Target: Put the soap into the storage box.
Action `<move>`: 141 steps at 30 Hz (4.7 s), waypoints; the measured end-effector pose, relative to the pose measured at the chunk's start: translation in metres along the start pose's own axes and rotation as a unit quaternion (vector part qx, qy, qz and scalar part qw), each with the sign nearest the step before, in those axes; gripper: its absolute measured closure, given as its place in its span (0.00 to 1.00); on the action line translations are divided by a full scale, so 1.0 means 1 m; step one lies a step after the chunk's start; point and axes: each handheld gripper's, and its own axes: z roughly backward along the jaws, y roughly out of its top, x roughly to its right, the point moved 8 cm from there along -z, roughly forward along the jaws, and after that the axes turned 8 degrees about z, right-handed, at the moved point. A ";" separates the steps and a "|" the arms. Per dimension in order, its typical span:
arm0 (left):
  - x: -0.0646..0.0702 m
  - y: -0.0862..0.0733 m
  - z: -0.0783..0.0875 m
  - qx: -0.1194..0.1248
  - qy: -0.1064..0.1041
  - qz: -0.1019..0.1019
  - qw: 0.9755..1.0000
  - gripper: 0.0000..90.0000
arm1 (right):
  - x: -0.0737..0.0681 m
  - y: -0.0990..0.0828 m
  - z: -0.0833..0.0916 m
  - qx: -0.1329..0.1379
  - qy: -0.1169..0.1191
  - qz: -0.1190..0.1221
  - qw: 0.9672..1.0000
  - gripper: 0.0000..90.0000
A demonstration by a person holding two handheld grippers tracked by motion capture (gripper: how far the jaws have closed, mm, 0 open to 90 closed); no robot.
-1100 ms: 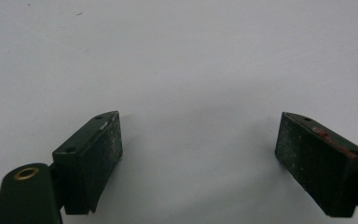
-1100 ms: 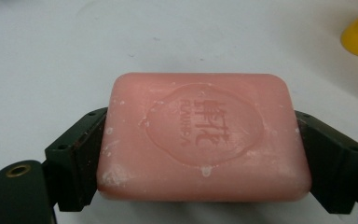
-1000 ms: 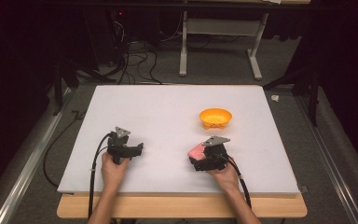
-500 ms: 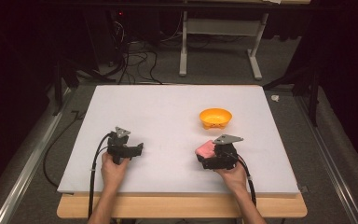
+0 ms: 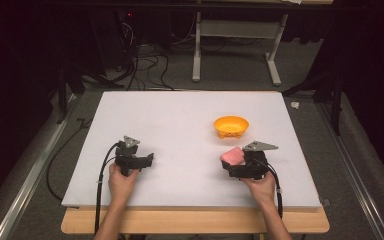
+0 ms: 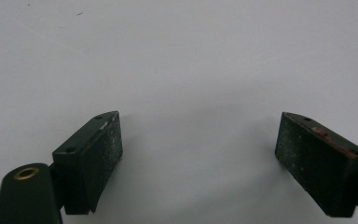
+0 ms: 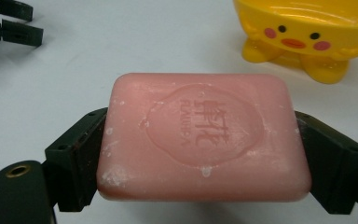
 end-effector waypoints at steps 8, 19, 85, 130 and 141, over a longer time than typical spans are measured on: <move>0.000 0.000 0.000 0.000 0.000 0.000 1.000 0.17 | 0.013 0.001 0.011 0.010 -0.005 -0.015 1.000 0.15; 0.000 0.000 0.000 0.001 0.000 0.000 1.000 0.17 | 0.026 0.009 0.022 0.022 -0.011 -0.026 0.999 0.15; 0.000 0.000 0.000 0.002 -0.001 0.000 1.000 0.18 | 0.077 0.087 -0.034 -0.045 -0.043 -0.082 0.995 0.15; 0.000 0.000 0.000 0.002 -0.001 0.000 1.000 0.18 | 0.092 0.073 -0.086 -0.127 -0.087 -0.144 0.978 0.15; 0.000 0.000 0.000 0.000 -0.002 -0.001 1.000 0.18 | 0.084 0.089 -0.071 -0.082 -0.078 -0.137 0.984 0.15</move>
